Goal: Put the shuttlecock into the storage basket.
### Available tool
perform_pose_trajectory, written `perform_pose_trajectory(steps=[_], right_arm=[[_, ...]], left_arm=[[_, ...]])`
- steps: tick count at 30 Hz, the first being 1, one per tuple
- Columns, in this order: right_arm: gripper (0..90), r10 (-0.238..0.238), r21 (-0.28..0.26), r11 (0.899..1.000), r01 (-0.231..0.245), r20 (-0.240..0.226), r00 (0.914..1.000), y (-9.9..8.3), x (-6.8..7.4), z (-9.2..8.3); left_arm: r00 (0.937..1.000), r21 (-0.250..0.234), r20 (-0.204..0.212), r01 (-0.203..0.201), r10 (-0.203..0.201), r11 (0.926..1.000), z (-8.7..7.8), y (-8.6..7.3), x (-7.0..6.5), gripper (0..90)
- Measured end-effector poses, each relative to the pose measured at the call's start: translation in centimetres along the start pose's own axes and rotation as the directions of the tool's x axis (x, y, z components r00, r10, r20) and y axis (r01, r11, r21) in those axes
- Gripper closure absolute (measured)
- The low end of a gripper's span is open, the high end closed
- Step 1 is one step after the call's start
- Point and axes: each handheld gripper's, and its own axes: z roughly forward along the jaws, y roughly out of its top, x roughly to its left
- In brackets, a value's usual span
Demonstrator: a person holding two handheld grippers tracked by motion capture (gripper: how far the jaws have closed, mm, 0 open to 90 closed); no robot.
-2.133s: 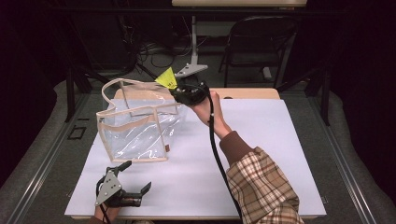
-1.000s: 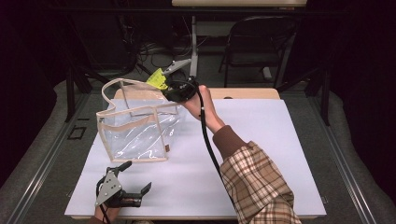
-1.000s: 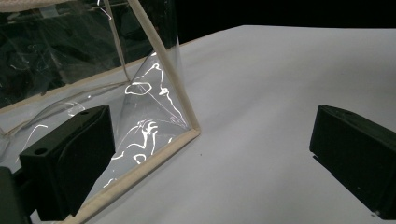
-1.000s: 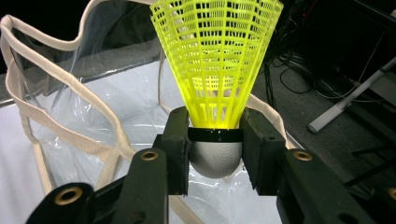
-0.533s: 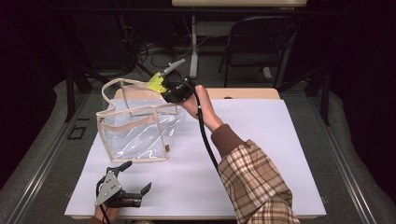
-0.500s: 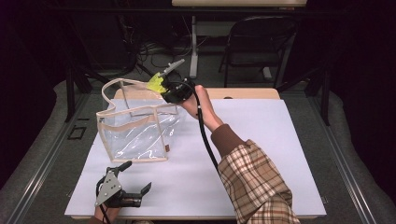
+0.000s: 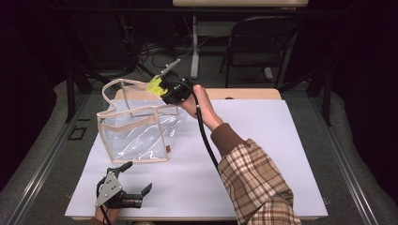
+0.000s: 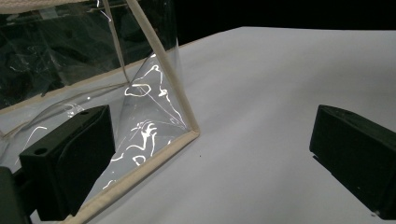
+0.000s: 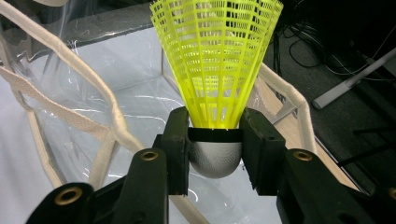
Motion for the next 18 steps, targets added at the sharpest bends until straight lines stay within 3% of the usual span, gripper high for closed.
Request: perform_pose_trajectory(steps=[18], right_arm=[[65.2,-0.021,0.033,0.999,0.022,-0.013,0.9997,0.64,0.15,0.33]], left_arm=[[1.0,-0.002,-0.001,0.002,-0.002,1.0,-0.03,0.0,0.02,0.1]])
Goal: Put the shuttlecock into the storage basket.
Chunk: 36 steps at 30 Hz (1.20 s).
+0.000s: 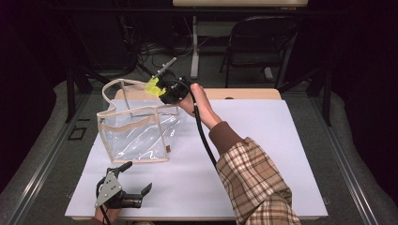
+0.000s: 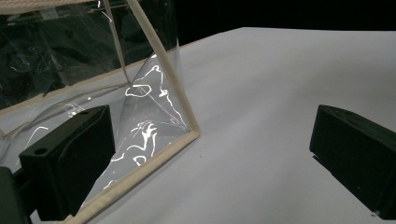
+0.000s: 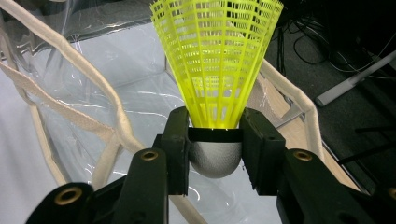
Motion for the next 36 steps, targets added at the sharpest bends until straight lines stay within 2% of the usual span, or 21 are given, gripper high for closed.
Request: perform_pose_trajectory(steps=[17,18,19,20,22,26,36], right_arm=[[64.6,0.014,0.028,1.0,-0.014,0.004,0.9999,-0.2,0.0,1.5],[61.0,0.018,0.024,1.0,-0.018,0.005,0.9998,-0.2,-0.1,1.5],[52.2,0.037,0.016,0.999,-0.037,0.013,0.9992,-0.2,-0.1,1.4],[50.5,0.049,0.007,0.999,-0.049,0.017,0.9987,-0.2,-0.3,1.3],[41.4,0.065,-0.022,0.998,-0.065,0.018,0.9977,-0.3,-0.4,0.9],[30.8,0.071,-0.051,0.996,-0.071,0.003,0.9975,-0.4,-0.5,-0.1],[13.6,0.056,-0.081,0.995,-0.062,-0.067,0.9961,-1.1,-0.6,-1.7]], left_arm=[[1.0,-0.002,0.003,0.0,0.0,1.0,0.0,0.0,0.0,0.1],[1.0,-0.001,0.004,0.0,0.0,1.0,0.0,0.0,0.0,0.1],[1.0,-0.002,0.004,0.0,0.0,1.0,0.0,0.0,0.0,0.1],[1.0,-0.002,0.004,0.0,0.0,1.0,0.0,0.0,0.0,0.1],[1.0,-0.002,0.005,0.0,0.0,1.0,0.0,0.0,0.0,0.1],[1.0,-0.001,0.005,0.0,0.0,1.0,0.0,0.0,0.0,0.1],[1.0,0.0,0.002,-0.002,0.002,1.0,0.0,0.1,0.1,0.1]])
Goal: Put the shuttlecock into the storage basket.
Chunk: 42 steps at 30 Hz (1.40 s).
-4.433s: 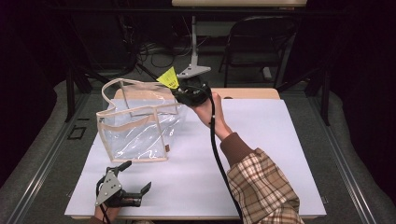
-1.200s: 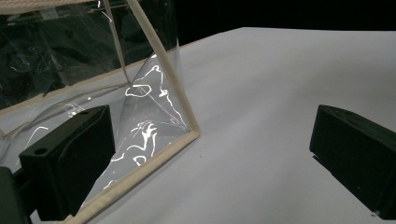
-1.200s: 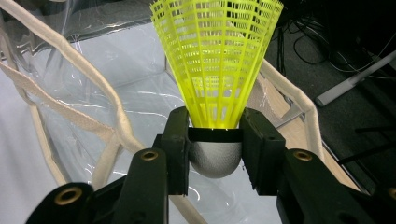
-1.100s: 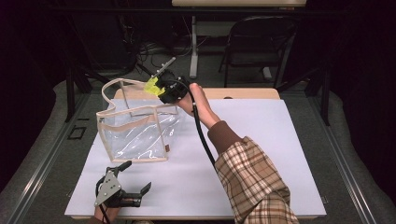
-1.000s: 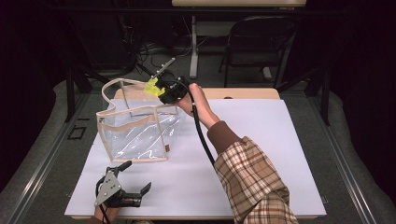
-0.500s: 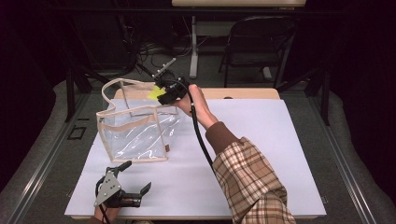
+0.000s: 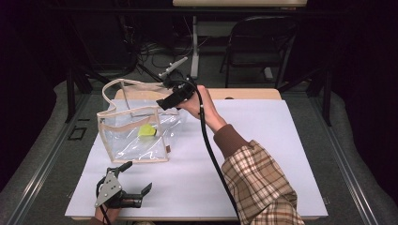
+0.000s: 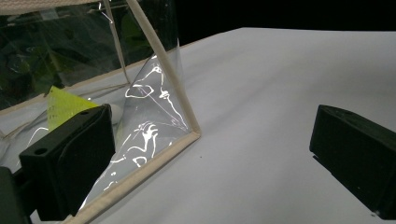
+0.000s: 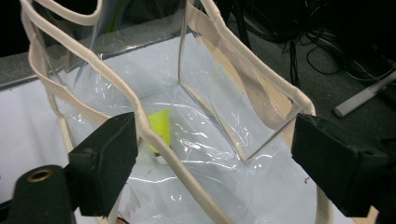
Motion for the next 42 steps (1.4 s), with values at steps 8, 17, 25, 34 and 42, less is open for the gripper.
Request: perform_pose_trajectory(steps=[8,17,25,34,42], right_arm=[[6.9,0.001,-0.024,1.0,-0.002,-0.044,0.999,-0.8,-0.2,-1.2],[0.1,0.011,-0.037,0.999,-0.013,-0.055,0.9984,-2.2,-0.6,-2.0],[0.0,0.009,-0.052,0.999,-0.012,-0.051,0.9987,-3.4,-0.6,-3.1],[0.0,0.009,-0.068,0.998,-0.012,-0.041,0.9991,-5.8,-0.6,-4.8],[0.0,0.033,-0.087,0.996,-0.035,-0.025,0.9991,-8.7,-1.1,-6.7]], left_arm=[[1.0,0.005,-0.001,-0.002,0.002,1.0,0.3,0.0,0.0,0.1],[1.0,0.005,-0.003,0.0,0.0,1.0,0.2,0.0,-0.1,0.1],[1.0,0.001,-0.001,0.002,-0.002,1.0,0.0,0.0,-0.1,0.1],[1.0,0.003,-0.003,0.002,-0.002,1.0,0.0,-0.1,-0.1,0.1],[1.0,0.007,-0.002,-0.002,0.002,1.0,0.0,0.0,-0.1,0.1]])
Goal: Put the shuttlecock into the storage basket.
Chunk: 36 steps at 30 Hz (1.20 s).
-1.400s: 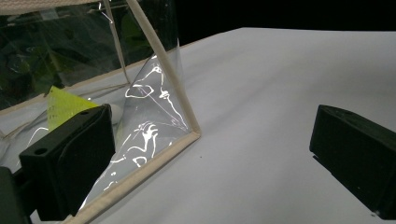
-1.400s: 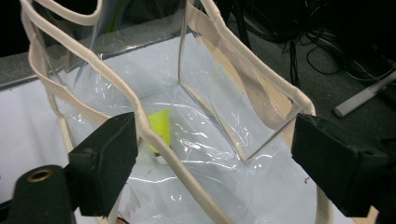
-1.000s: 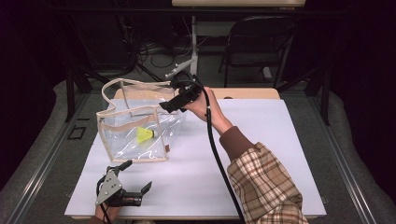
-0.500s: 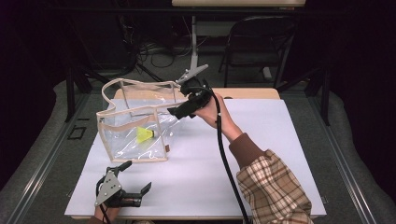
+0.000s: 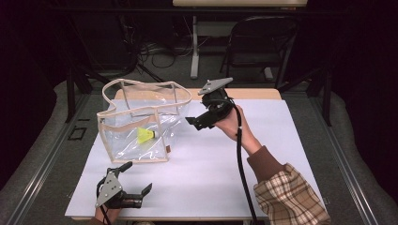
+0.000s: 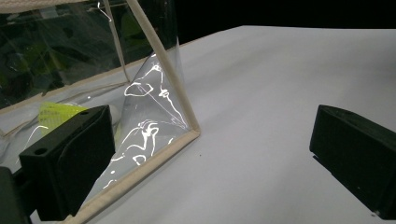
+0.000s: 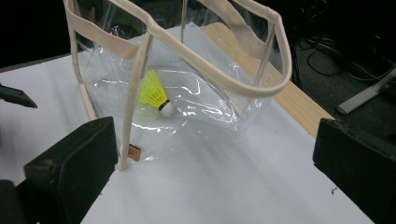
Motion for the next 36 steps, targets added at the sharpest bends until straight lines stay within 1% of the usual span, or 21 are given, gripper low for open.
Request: perform_pose_trajectory(steps=[5,12,20,26,36], right_arm=[[0.0,0.005,-0.005,1.0,-0.005,0.017,0.9998,-1.4,0.0,-0.8],[0.0,0.018,-0.014,1.0,-0.017,0.026,0.9995,-3.4,-0.1,-1.8],[0.0,0.03,-0.035,0.999,-0.028,0.043,0.9986,-5.2,0.1,-3.1],[0.0,0.042,-0.046,0.998,-0.039,0.063,0.9972,-7.0,0.2,-4.3],[0.0,0.055,-0.061,0.997,-0.05,0.082,0.9951,-9.4,0.7,-5.6]], left_arm=[[1.0,-0.001,-0.003,0.0,0.0,1.0,0.0,0.0,0.0,0.1],[1.0,-0.002,-0.002,0.001,-0.001,1.0,0.0,0.0,0.0,0.1],[1.0,-0.002,-0.003,0.001,-0.001,1.0,0.0,0.0,0.0,0.1],[1.0,0.001,-0.003,-0.002,0.002,1.0,0.0,0.0,0.0,0.1],[1.0,0.002,-0.003,-0.003,0.003,1.0,0.0,0.0,0.0,0.1]])
